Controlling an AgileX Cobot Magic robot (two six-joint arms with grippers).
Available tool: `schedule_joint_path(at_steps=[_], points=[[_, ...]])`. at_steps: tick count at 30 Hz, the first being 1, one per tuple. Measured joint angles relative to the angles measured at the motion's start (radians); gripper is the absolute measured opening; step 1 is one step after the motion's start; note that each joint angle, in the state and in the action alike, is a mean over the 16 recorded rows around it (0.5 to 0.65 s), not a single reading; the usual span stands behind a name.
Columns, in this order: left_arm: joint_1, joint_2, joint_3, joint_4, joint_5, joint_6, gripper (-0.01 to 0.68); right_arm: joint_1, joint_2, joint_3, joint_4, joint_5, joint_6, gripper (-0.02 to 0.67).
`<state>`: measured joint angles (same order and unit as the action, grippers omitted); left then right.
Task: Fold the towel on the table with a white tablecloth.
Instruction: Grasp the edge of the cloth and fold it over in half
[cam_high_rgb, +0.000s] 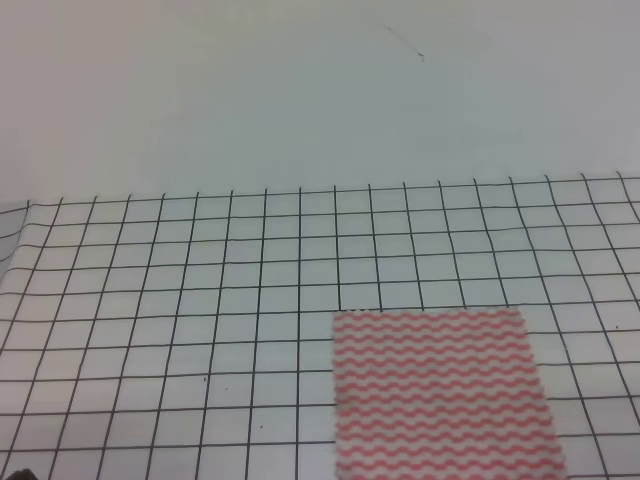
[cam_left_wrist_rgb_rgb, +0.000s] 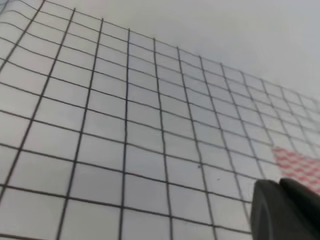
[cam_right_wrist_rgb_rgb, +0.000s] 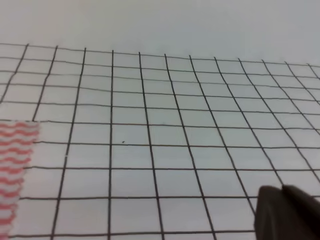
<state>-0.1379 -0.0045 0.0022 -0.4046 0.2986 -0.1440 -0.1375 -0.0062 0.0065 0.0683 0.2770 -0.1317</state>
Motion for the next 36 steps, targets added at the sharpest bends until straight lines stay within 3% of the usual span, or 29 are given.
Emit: schedule_joint_path(at_steps=[4, 12, 19, 27, 36], points=[[0.0, 0.0, 0.0, -0.21, -0.014, -0.016, -0.002, 0.0, 0.0, 0.0, 0.168, -0.052, 0.023, -0.002], [0.0, 0.0, 0.0, -0.645, -0.046, -0.047, -0.002, 0.0, 0.0, 0.0, 0.682, -0.208, 0.076, -0.002], [0.0, 0.0, 0.0, -0.837, -0.052, -0.041, -0.002, 0.0, -0.004, 0.003, 1.03, -0.273, 0.089, -0.003], [0.0, 0.0, 0.0, -0.87, -0.008, 0.094, -0.002, 0.0, -0.001, 0.0, 1.151, -0.189, -0.022, -0.003], [0.0, 0.0, 0.0, -1.066, 0.067, 0.489, -0.002, 0.0, 0.007, -0.085, 1.173, 0.008, -0.354, -0.003]])
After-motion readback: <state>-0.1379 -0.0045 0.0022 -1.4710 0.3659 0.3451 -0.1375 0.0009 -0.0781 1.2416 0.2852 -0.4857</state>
